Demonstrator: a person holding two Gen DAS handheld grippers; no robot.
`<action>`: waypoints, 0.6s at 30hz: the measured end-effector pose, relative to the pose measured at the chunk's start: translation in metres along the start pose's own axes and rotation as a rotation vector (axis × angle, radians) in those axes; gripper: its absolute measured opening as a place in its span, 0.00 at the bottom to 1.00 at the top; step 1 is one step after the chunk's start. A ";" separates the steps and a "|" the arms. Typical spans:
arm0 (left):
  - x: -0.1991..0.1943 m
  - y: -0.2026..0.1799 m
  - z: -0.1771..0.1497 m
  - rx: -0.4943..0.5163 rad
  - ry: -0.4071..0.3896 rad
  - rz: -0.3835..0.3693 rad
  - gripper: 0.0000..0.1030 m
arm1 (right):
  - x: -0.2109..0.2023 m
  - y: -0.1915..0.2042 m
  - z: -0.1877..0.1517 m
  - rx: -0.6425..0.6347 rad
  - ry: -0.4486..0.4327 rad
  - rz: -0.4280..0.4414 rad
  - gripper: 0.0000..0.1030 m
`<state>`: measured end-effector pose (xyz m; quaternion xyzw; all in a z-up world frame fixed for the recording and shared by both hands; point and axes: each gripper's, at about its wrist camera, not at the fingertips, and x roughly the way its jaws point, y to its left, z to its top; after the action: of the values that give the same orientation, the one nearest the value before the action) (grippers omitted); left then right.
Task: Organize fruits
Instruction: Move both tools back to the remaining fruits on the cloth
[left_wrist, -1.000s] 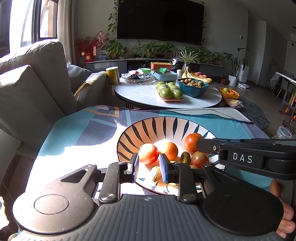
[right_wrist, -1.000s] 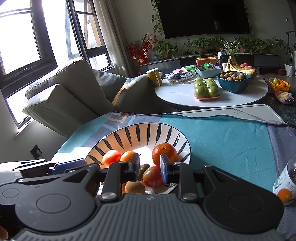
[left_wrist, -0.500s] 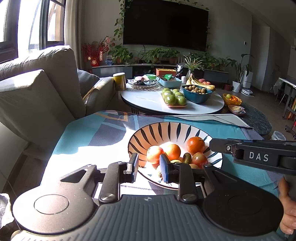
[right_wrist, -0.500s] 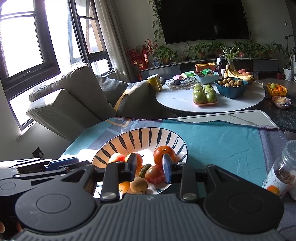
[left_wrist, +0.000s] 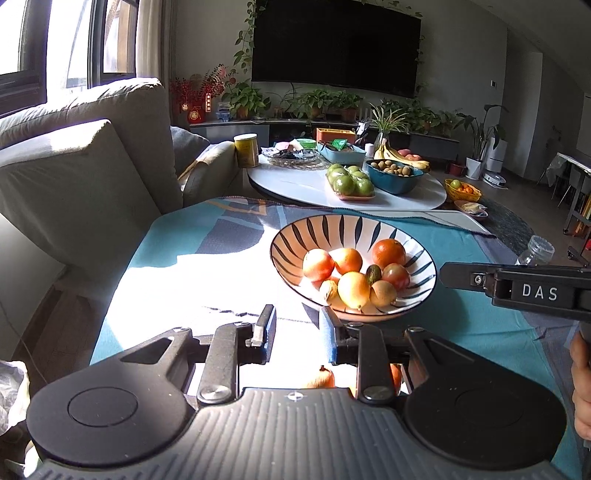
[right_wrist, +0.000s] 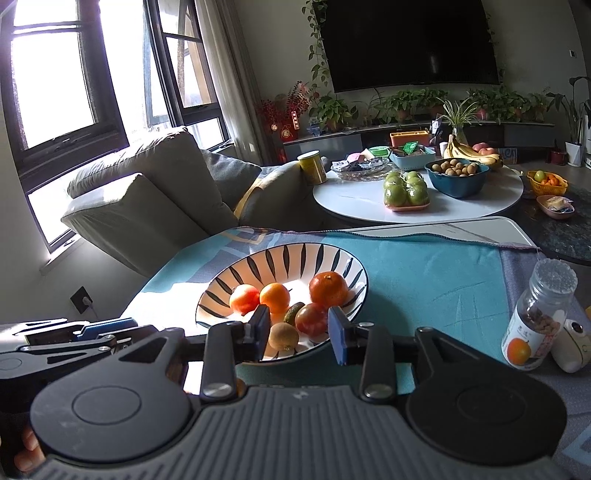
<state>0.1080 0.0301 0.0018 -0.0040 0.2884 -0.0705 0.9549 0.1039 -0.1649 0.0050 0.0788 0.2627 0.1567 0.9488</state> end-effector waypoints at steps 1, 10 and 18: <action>0.000 0.001 -0.003 -0.005 0.009 0.001 0.23 | -0.001 0.000 -0.002 -0.004 0.006 0.001 0.81; -0.008 0.011 -0.021 -0.035 0.041 0.012 0.23 | 0.010 0.013 -0.038 -0.113 0.136 0.021 0.81; -0.008 0.006 -0.032 -0.001 0.065 -0.009 0.24 | 0.025 0.024 -0.044 -0.127 0.166 0.047 0.81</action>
<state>0.0841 0.0379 -0.0211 -0.0035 0.3192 -0.0745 0.9447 0.0950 -0.1312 -0.0389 0.0114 0.3279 0.2012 0.9230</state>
